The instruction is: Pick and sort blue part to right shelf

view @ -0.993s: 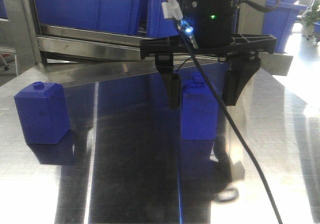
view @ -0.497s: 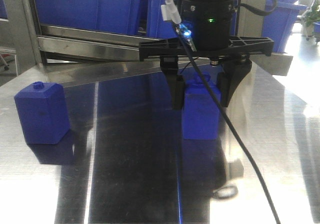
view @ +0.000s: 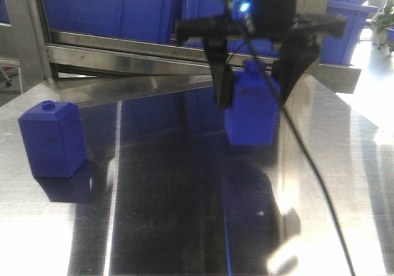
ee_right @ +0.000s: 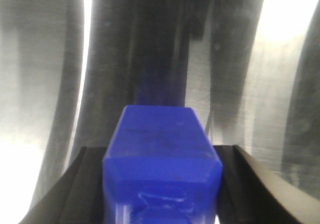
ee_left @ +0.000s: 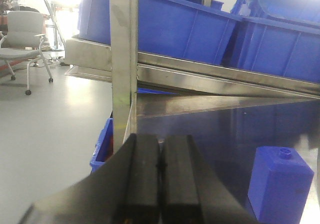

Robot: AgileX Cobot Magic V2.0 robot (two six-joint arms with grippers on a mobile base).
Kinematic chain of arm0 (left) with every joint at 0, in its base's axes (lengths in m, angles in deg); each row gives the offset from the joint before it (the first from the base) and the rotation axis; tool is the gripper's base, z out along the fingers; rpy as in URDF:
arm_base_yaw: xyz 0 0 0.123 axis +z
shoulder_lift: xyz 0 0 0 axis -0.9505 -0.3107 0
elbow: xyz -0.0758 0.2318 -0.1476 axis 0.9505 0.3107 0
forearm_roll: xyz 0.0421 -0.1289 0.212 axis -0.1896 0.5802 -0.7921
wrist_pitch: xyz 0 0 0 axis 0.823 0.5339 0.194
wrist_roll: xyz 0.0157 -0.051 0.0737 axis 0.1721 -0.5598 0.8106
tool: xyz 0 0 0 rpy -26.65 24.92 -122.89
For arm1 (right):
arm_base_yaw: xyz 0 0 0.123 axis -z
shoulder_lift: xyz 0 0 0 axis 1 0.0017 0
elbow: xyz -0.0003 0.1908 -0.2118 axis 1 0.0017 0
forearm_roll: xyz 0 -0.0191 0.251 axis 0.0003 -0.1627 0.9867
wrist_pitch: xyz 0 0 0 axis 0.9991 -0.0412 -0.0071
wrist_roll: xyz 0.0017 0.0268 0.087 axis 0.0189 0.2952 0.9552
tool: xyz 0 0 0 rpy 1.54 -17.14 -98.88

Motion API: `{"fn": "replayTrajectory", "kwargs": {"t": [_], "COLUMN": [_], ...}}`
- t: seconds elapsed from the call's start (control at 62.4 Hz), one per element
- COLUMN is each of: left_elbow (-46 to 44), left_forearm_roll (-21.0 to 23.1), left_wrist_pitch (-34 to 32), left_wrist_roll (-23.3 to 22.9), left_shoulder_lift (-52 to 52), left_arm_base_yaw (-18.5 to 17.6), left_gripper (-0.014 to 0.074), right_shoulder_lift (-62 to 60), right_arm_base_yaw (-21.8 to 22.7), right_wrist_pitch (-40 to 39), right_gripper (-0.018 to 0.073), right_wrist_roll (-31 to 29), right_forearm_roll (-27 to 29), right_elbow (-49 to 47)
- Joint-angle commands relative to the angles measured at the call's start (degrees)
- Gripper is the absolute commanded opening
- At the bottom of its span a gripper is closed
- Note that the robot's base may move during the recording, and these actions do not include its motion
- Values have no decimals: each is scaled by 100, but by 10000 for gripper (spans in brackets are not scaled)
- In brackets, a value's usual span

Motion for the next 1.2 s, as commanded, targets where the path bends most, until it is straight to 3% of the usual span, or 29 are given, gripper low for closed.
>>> {"fn": "replayTrajectory", "kwargs": {"t": [0.0, 0.24, 0.401, 0.689, 0.977, 1.186], "left_elbow": [123, 123, 123, 123, 123, 123], "left_forearm_roll": [43, 43, 43, 43, 43, 43], "left_wrist_pitch": [-452, -452, -452, -452, -452, -452], "left_wrist_roll": [-33, -33, -33, -33, -33, -33], "left_shoulder_lift": [112, 112, 112, 112, 112, 112], "left_arm_base_yaw": [-32, -32, -32, -32, -32, -32], "left_gripper": [134, 134, 134, 134, 134, 134], "right_shoulder_lift": [-686, -1688, -2441, -3778, -5339, -6527], "right_arm_base_yaw": [150, 839, 1466, 2288, 2453, 2453], "right_wrist_pitch": [-260, -1027, -2094, -3685, -5010, -5006], "right_gripper": [440, 440, 440, 440, 440, 440], "right_wrist_roll": [-594, -1436, -2014, -2240, -2240, -2240], "right_forearm_roll": [-74, 34, 440, 415, -16, -17], "right_elbow": [87, 1198, 2151, 3602, 4870, 5460]}}
